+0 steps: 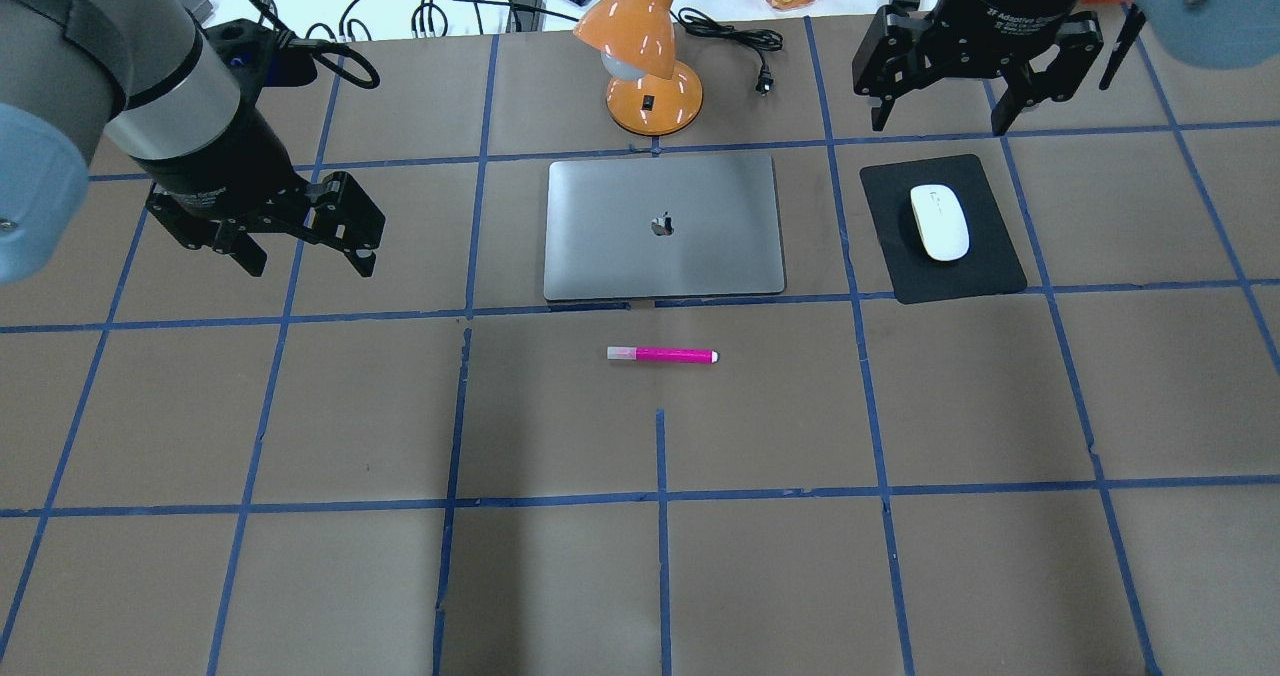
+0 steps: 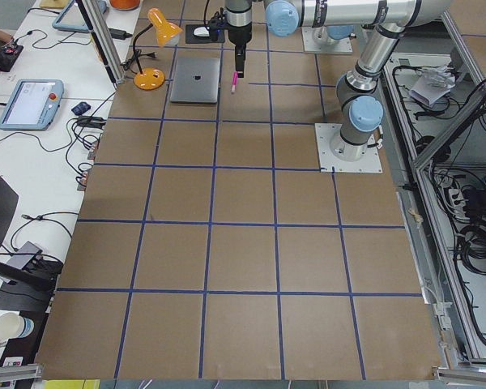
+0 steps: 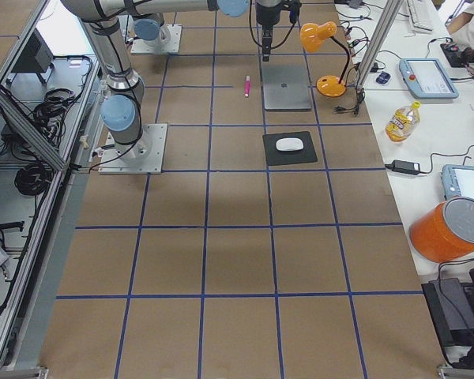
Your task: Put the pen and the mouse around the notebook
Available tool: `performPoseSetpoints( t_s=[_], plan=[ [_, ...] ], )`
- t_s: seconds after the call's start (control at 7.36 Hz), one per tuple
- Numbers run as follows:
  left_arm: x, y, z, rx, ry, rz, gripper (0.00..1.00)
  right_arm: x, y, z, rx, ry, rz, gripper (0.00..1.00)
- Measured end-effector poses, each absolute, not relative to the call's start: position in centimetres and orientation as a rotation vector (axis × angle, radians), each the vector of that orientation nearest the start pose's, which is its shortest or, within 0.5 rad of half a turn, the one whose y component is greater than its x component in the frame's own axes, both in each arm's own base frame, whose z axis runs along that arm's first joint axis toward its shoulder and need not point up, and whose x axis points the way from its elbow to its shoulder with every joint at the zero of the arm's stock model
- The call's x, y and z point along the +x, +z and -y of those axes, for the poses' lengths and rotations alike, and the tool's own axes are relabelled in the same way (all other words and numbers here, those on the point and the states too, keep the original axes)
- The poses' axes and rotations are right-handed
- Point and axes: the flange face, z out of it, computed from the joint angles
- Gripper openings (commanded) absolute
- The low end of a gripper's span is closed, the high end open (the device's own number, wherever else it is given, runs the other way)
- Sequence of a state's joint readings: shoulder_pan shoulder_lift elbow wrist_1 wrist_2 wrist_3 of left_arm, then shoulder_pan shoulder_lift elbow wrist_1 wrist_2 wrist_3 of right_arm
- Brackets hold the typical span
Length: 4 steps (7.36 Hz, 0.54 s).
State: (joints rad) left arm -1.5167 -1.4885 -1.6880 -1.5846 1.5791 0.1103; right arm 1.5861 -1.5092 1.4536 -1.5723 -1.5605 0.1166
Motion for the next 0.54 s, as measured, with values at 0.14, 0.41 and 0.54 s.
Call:
performPoseSetpoints(
  t_s=[0.14,0.41,0.54],
  plan=[
    [-10.83,46.90,45.76,0.093,0.074,-3.134,1.00,14.24,51.51,52.12,0.158,-0.090,-3.122,1.00],
    [-10.81,47.16,45.66,0.098,0.066,-3.128,1.00,14.24,51.50,52.17,0.158,-0.090,-3.122,1.00],
    [-10.80,47.31,45.58,0.099,0.061,-3.126,1.00,14.23,51.48,52.18,0.158,-0.089,-3.123,1.00]
  ],
)
